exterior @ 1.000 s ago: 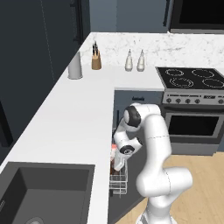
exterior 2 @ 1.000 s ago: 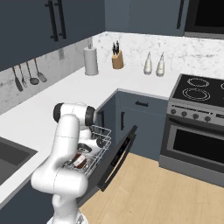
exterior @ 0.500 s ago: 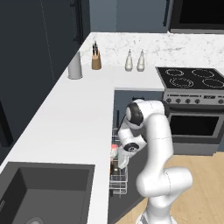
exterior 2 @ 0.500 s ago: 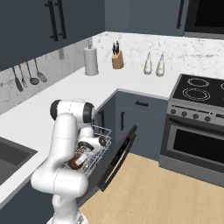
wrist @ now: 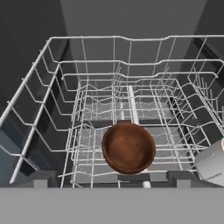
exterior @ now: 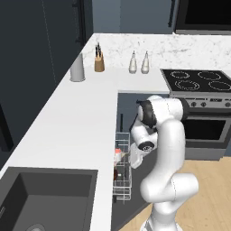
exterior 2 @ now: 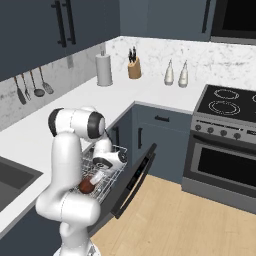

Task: Pick up the cup and bowl from the counter, place them in the dishwasher, and close the dishwasher door.

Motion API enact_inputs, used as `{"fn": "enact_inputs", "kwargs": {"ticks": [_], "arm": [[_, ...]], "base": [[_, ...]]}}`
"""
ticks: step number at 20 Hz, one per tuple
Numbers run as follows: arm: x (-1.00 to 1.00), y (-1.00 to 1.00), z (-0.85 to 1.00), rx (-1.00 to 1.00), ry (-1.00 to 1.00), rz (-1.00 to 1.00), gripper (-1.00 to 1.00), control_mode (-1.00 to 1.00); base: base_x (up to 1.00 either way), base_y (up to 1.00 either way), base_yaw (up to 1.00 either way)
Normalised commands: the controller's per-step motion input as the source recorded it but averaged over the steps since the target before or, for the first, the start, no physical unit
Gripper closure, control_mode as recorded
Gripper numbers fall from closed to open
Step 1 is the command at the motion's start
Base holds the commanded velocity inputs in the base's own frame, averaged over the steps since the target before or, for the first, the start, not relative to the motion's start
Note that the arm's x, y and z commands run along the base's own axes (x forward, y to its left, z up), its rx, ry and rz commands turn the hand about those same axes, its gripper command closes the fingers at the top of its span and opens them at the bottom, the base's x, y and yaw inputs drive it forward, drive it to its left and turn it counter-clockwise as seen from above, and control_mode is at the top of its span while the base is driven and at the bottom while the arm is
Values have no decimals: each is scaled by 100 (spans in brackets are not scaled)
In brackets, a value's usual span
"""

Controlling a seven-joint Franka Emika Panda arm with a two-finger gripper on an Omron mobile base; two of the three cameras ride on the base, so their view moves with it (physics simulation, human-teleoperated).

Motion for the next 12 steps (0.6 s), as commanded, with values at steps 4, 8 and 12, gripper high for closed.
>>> {"fn": "enact_inputs", "kwargs": {"ticks": [4,8,12], "arm": [[-4,-22,65,-3,7,0,-100,-100],[-3,-41,25,-11,4,0,-100,-100],[0,-49,1,-11,0,0,-100,-100]], "base": [[0,0,0],[0,0,0],[0,0,0]]}}
